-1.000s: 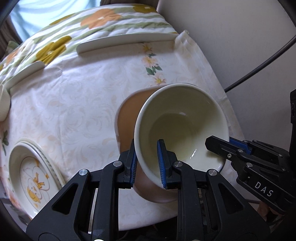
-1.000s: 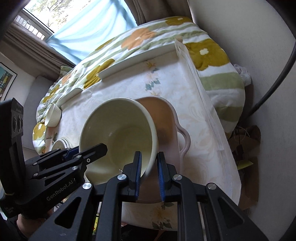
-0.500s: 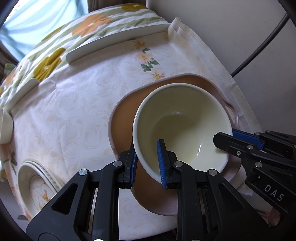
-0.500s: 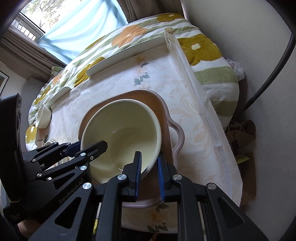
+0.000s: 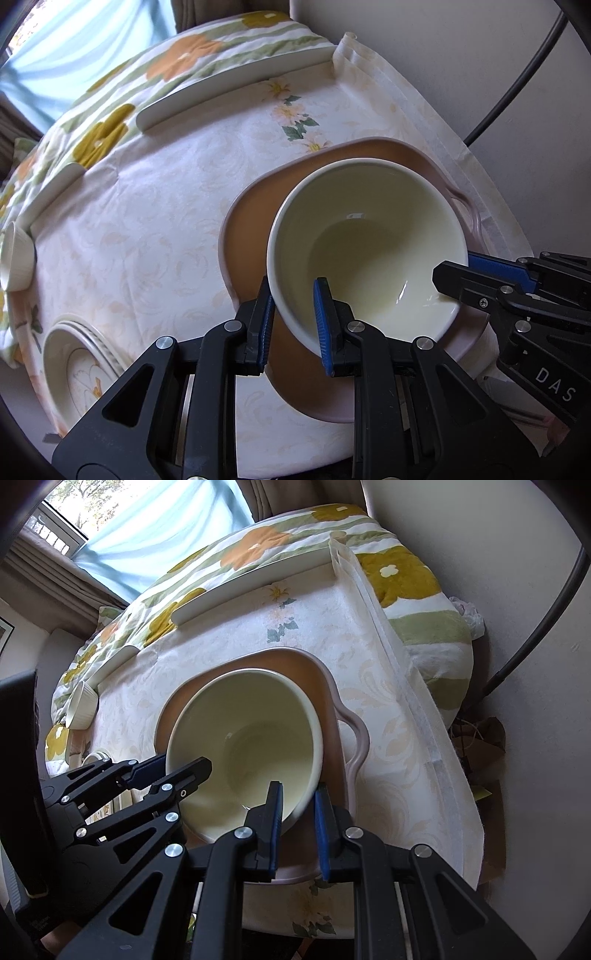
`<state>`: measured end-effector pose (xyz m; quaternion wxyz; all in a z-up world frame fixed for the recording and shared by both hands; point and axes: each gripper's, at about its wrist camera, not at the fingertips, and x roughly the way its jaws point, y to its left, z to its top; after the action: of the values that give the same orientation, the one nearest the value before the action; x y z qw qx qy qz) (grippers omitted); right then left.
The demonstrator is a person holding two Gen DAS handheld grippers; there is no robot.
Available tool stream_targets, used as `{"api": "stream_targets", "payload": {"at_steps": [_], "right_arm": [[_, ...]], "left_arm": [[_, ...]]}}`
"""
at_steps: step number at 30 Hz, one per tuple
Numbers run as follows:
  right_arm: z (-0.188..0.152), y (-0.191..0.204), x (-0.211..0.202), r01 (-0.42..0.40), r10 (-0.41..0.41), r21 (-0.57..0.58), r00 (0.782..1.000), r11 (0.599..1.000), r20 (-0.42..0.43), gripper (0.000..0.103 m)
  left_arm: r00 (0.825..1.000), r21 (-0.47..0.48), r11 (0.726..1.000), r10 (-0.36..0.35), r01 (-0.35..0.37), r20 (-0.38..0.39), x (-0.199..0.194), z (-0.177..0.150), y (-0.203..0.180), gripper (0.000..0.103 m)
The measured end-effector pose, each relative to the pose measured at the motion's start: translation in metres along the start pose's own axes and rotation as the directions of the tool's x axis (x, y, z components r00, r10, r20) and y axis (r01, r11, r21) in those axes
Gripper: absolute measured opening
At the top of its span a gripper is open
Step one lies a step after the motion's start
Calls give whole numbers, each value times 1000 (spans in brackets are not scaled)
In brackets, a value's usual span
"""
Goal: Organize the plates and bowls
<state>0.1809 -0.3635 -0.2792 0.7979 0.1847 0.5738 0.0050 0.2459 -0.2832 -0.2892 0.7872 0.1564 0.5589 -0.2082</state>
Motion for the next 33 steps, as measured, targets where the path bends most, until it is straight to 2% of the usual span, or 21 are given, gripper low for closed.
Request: {"api": "stream_targets", "payload": {"at_steps": [8, 13, 15, 17, 20, 22, 23, 24, 25, 26, 27, 29, 33], "right_arm": [[1, -1, -30, -4, 4, -10, 998, 1000, 64, 15], [5, 9, -63, -33, 43, -76, 989, 997, 140, 15], [9, 18, -75, -46, 68, -131, 983, 990, 170, 15], [12, 32, -85, -68, 106, -196, 976, 978, 191, 15], [20, 55, -94, -127, 191, -293, 961, 948, 201, 15], [24, 74, -96, -164, 247, -355, 948, 920, 203, 16], [26, 84, -96, -184, 276, -385, 940, 904, 201, 27], [27, 93, -95, -199, 300, -409, 933, 890, 199, 49], [28, 103, -94, -215, 324, -432, 926, 876, 196, 61], [28, 111, -93, -230, 343, -449, 920, 864, 190, 78], [29, 121, -92, -245, 362, -462, 914, 852, 184, 82], [31, 141, -88, -275, 394, -486, 905, 830, 162, 82], [35, 179, -74, -294, 412, -528, 903, 797, 119, 82]], "left_arm": [[998, -45, 999, 4, -1, 67, -33, 1, 7, 18], [985, -133, 991, 14, 9, 173, -80, 0, 27, 18], [972, -179, 984, 31, 11, 231, -103, -3, 39, 18], [950, -238, 971, 68, 7, 304, -132, -12, 55, 18], [907, -336, 942, 161, -24, 388, -171, -30, 80, 19], [885, -393, 917, 241, -74, 398, -189, -43, 95, 19], [875, -420, 902, 282, -102, 393, -196, -49, 103, 19], [868, -442, 889, 310, -120, 387, -200, -54, 111, 19], [865, -463, 878, 325, -126, 381, -202, -60, 120, 19], [868, -486, 865, 329, -120, 371, -203, -66, 130, 20], [872, -510, 853, 331, -113, 360, -204, -72, 138, 20], [880, -563, 823, 325, -81, 348, -205, -84, 158, 20], [875, -630, 775, 341, -54, 344, -208, -107, 190, 21]]}}
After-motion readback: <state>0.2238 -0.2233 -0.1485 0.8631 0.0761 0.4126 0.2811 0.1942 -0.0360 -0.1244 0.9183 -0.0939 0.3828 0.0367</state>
